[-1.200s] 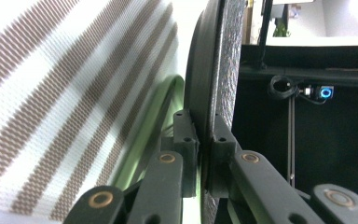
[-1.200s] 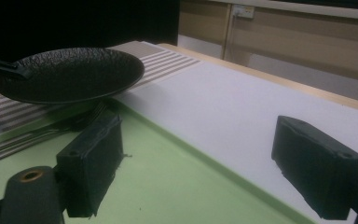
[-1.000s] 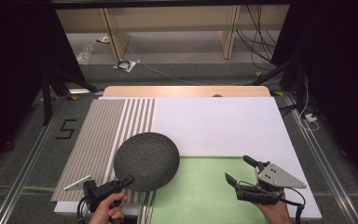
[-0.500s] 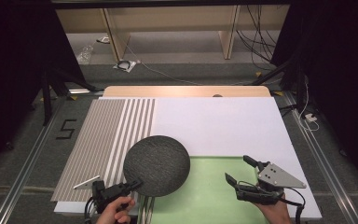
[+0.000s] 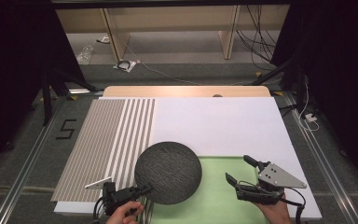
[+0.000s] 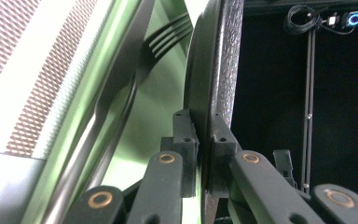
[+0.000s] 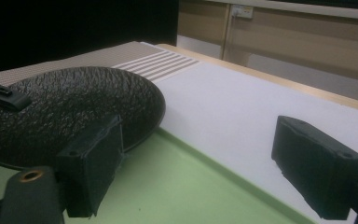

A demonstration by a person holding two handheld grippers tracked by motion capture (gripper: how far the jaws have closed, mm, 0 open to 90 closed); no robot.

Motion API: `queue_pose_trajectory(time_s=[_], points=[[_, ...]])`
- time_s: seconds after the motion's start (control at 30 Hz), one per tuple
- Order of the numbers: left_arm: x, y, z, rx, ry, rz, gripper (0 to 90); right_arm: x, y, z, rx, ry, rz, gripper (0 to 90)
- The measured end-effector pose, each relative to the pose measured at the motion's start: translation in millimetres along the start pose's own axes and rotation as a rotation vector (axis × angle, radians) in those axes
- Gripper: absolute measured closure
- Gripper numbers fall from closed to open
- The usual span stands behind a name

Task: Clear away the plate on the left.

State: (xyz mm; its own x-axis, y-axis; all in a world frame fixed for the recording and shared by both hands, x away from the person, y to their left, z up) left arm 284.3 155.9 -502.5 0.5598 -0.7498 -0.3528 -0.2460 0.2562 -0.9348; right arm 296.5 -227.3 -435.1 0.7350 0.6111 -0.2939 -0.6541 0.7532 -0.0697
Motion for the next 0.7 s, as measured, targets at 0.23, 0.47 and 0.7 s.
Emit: queue_pose_trajectory(time_s=[0.23,0.47,0.7], points=[[7.5,-1.6,-2.8,0.027,0.028,0.02,84.9,0.3,-0.3,-0.3,0.001,-0.003,-0.003,17.2],[15.8,-4.0,-5.3,0.048,0.057,0.023,84.9,0.1,-0.3,-0.3,0.0,-0.001,-0.002,17.2],[22.9,-5.4,-7.6,0.069,0.093,0.024,84.9,0.2,-0.3,-0.2,0.0,-0.002,-0.003,17.3]])
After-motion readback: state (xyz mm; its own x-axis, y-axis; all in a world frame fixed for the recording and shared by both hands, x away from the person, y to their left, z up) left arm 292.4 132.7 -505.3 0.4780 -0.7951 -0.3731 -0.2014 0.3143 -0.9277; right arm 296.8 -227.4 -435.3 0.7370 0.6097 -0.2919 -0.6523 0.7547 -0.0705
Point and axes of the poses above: each handheld gripper's, and its own axes: x roughly forward along the jaws, z roughly out of its top, y roughly to its left, the point moved 3 cm from there along x, roughly forward along the jaws, and after that the axes turned 2 degrees about -x, right-handed, at the moved point
